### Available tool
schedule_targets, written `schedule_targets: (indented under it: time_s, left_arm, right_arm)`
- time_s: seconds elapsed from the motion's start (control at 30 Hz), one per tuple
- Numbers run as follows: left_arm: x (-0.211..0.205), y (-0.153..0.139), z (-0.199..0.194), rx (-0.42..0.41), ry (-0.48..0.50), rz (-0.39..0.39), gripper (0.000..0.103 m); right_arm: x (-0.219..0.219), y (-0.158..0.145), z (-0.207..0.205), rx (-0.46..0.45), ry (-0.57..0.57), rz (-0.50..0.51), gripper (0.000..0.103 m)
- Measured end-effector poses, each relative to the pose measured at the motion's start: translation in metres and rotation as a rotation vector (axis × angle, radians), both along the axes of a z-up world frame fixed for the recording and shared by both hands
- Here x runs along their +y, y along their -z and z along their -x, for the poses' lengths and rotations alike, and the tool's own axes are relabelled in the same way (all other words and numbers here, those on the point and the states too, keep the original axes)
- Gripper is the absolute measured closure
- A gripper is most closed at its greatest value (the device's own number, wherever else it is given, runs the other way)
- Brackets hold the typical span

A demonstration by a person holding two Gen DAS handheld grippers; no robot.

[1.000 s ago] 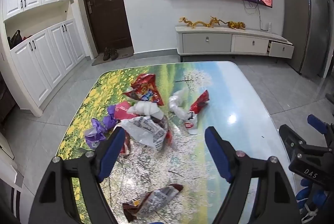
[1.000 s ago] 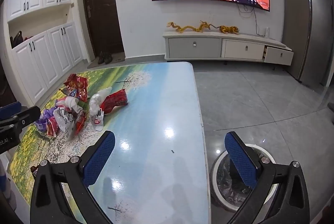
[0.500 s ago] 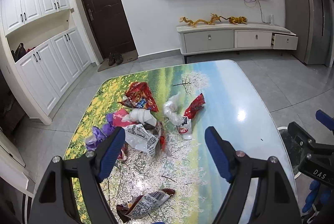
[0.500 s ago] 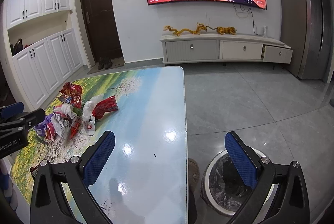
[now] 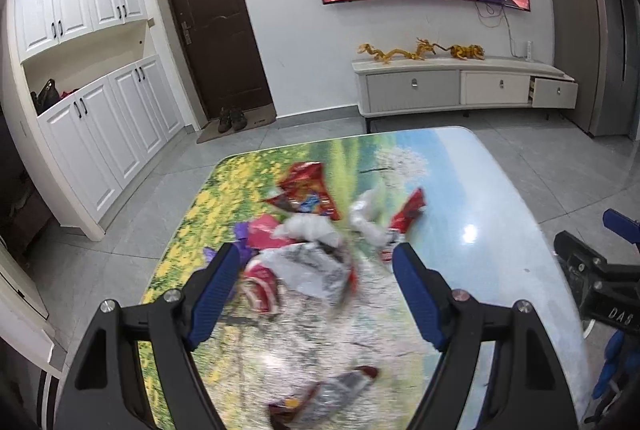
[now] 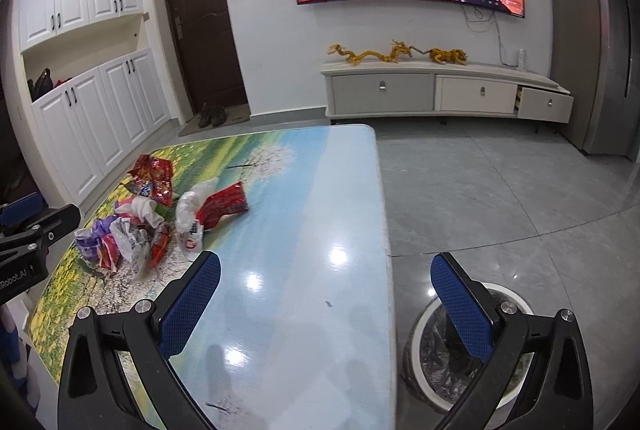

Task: Collect trash
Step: 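Move both tools toward the trash pile on the table, then grasp the brown snack wrapper with the left tool while the right tool grasps the red bag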

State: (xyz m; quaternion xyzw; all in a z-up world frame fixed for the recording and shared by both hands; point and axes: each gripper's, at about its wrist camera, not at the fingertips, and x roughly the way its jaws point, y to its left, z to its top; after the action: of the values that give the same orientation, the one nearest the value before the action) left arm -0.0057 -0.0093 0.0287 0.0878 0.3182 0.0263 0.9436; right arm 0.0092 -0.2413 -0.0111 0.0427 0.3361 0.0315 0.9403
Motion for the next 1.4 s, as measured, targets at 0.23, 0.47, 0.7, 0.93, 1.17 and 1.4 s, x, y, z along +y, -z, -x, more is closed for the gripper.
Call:
schedule_targets:
  time_s: [0.23,0.47,0.7,0.93,1.17,1.4]
  left_arm:
    - [0.072,0.013,-0.001,0.068,0.001,0.075,0.025]
    - [0.085,0.052,0.011,0.181,0.183,0.191,0.025]
    - [0.057,0.094,0.013,0.288,0.363,0.211,0.026]
    - [0.063,0.114,0.008,0.340,0.383,0.269,0.042]
    - [0.062,0.119,0.009,0.360,0.408,0.309,0.071]
    - [0.054,0.116,0.012,0.346,0.399,0.297,0.085]
  right_arm:
    - [0.044,0.003,-0.026,0.039,-0.088,0.016,0.000]
    - [0.085,0.015,-0.061,0.098,-0.157,0.031,0.008]
    - [0.111,0.040,-0.110,0.194,-0.170,0.022,0.015]
    - [0.120,0.065,-0.150,0.279,-0.137,-0.059,0.027]
    - [0.122,0.077,-0.167,0.326,-0.150,-0.116,0.068]
    - [0.109,0.067,-0.151,0.290,-0.193,-0.159,0.090]
